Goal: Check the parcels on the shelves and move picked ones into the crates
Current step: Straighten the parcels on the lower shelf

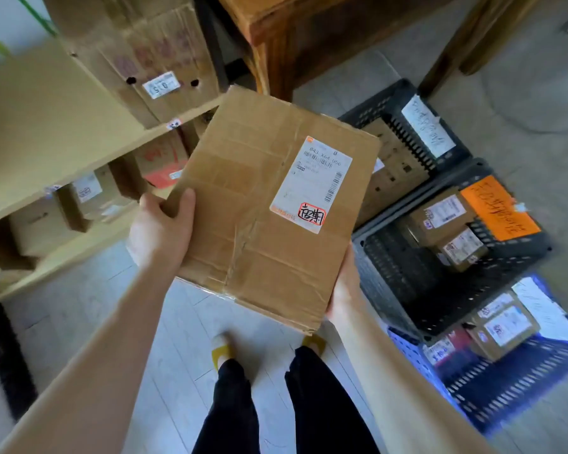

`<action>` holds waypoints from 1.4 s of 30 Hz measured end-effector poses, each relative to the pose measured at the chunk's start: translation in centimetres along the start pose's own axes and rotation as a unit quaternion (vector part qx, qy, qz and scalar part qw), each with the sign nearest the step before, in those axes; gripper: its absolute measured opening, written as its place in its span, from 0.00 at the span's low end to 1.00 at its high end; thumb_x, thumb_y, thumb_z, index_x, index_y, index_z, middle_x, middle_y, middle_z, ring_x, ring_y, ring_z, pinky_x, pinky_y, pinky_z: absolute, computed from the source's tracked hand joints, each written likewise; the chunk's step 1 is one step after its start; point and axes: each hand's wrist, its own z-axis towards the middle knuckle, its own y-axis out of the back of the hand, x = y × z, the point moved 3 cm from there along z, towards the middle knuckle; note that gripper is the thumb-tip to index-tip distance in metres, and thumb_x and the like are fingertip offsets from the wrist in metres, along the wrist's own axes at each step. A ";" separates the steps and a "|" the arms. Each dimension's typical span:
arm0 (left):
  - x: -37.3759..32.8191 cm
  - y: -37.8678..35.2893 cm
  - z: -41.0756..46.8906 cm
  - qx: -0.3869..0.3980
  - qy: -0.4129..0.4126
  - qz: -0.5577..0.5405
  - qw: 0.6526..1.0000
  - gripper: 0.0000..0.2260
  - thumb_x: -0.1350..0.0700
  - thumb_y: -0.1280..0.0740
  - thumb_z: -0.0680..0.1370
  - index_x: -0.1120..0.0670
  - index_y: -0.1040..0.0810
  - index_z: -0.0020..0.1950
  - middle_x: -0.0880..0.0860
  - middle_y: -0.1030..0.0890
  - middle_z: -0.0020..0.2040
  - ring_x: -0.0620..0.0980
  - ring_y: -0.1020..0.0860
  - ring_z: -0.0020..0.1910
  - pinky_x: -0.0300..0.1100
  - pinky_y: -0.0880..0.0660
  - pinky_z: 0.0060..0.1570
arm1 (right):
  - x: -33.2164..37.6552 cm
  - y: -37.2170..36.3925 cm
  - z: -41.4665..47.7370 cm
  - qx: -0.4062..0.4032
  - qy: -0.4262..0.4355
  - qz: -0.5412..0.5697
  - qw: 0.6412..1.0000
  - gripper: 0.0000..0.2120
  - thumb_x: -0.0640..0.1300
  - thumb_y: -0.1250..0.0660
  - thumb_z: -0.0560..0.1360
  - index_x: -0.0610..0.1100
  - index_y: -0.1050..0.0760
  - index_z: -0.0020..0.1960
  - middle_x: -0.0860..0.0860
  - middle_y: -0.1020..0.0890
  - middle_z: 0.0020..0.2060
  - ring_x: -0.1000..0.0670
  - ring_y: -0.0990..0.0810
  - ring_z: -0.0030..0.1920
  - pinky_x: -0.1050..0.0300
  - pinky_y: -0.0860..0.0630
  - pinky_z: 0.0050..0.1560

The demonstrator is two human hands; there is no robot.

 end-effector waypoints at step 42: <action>-25.1 -44.5 14.2 0.348 -0.209 0.171 0.897 0.17 0.54 0.42 0.80 0.60 0.32 0.66 0.64 0.25 0.61 0.63 0.27 0.59 0.46 0.34 0.46 | 20.0 12.3 31.5 -0.324 -0.021 -0.057 0.944 0.21 0.51 0.40 0.78 0.42 0.32 0.67 0.48 0.24 0.61 0.46 0.25 0.59 0.49 0.29 0.63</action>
